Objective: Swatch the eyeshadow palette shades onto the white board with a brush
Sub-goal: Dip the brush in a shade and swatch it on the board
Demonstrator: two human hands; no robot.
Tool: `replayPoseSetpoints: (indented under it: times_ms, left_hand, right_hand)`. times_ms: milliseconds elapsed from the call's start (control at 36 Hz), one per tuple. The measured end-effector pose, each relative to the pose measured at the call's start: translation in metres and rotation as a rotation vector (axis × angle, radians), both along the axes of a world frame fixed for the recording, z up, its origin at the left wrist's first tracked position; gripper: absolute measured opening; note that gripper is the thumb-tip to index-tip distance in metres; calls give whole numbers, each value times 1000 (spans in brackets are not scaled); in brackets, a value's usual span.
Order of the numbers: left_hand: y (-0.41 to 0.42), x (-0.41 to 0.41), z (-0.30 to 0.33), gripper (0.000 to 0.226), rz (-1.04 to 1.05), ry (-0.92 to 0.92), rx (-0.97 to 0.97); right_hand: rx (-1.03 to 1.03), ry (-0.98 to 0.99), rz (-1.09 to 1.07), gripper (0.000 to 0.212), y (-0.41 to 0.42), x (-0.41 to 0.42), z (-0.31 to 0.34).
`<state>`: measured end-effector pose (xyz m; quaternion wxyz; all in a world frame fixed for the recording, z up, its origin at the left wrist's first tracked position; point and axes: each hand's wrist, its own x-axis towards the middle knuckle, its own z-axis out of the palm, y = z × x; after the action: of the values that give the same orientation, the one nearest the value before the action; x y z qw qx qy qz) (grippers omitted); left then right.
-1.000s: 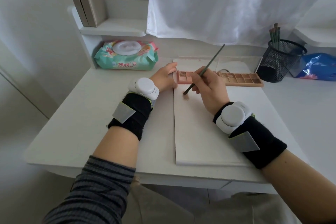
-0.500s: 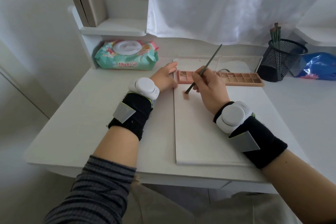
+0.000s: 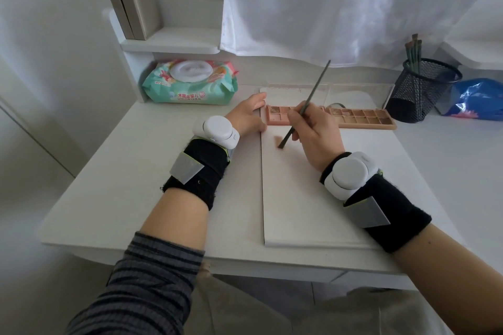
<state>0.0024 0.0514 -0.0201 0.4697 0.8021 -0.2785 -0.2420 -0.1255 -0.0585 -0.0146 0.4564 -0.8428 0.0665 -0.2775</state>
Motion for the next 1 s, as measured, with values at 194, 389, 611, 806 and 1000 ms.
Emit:
replayPoseSetpoints:
  times_ms: [194,389,611,806,1000]
  left_hand:
    - [1,0,-1,80,2,-6,-1]
    - [1,0,0,80,-2,11,-7]
    - [0,1,-1,80,1,0,-8]
    - [-1,0,-1,80,4,-6,1]
    - [-1,1,-1,81,9,9,-2]
  right_hand:
    - [18,26,17,23,0,2,-1]
    - [29,-7,27,22,1,0,-1]
    - [11,-8,21,21,1,0,-2]
    - [-37,11,16,15,0,0,-2]
    - [18,-32,36,17,1,-2,0]
